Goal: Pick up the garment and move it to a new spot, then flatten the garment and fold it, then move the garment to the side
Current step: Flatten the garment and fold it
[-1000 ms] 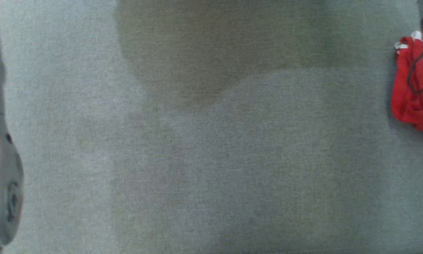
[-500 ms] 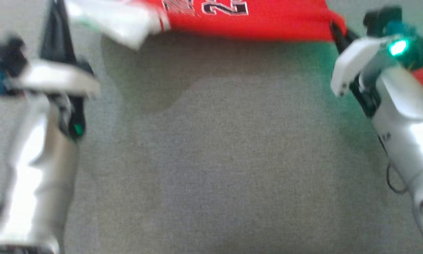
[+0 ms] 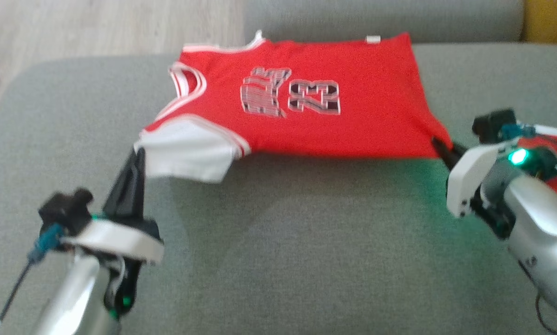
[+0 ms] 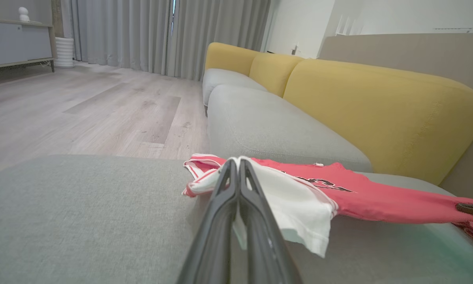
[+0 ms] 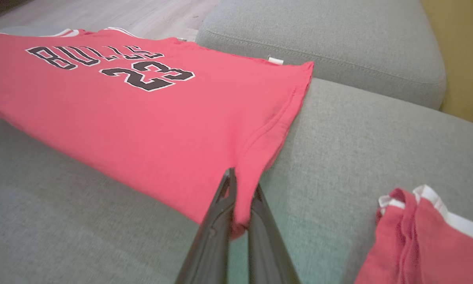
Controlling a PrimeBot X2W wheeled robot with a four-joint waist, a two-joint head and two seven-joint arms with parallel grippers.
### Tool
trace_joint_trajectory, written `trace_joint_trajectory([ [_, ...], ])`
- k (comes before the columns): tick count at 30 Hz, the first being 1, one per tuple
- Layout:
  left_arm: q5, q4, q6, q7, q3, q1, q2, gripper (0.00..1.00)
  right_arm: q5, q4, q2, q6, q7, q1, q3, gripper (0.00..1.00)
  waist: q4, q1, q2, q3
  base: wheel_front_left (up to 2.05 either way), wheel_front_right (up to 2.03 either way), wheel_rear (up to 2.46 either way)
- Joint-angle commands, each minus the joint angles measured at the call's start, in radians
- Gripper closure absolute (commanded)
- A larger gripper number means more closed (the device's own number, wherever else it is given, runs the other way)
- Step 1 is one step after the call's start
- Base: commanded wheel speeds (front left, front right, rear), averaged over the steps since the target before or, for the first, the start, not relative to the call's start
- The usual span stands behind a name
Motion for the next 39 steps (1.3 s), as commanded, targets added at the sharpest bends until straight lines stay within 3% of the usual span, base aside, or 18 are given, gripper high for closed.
trace_joint_trajectory([
  [1,0.005,-0.081,0.019,0.014,0.024,0.013,0.056,1.0,0.031,-0.046,-0.03,-0.001,0.005,0.027,0.021,1.0,0.006,0.0004,0.0,-0.049,0.0,0.0,0.0],
  [12,-0.016,-0.324,0.103,0.097,0.019,0.253,0.095,1.0,0.131,-0.165,-0.114,-0.001,0.032,0.154,0.059,1.0,0.0,0.0004,0.0,-0.135,0.0,0.0,0.0],
  [22,-0.021,-0.497,0.17,0.137,0.026,0.381,0.12,1.0,0.174,-0.304,-0.169,-0.001,0.071,0.262,-0.013,1.0,-0.004,0.0004,0.0,-0.151,0.0,0.0,0.0],
  [29,0.0,-0.458,0.157,0.168,0.015,0.288,0.137,1.0,0.117,-0.33,-0.136,-0.001,0.12,0.256,-0.096,1.0,-0.016,0.0004,0.0,-0.113,0.0,0.0,0.0],
  [39,0.034,-0.284,0.094,0.224,-0.022,0.062,0.155,1.0,0.044,-0.285,-0.06,-0.001,0.194,0.186,-0.173,1.0,-0.031,0.0004,0.0,-0.035,0.0,0.0,0.0],
])
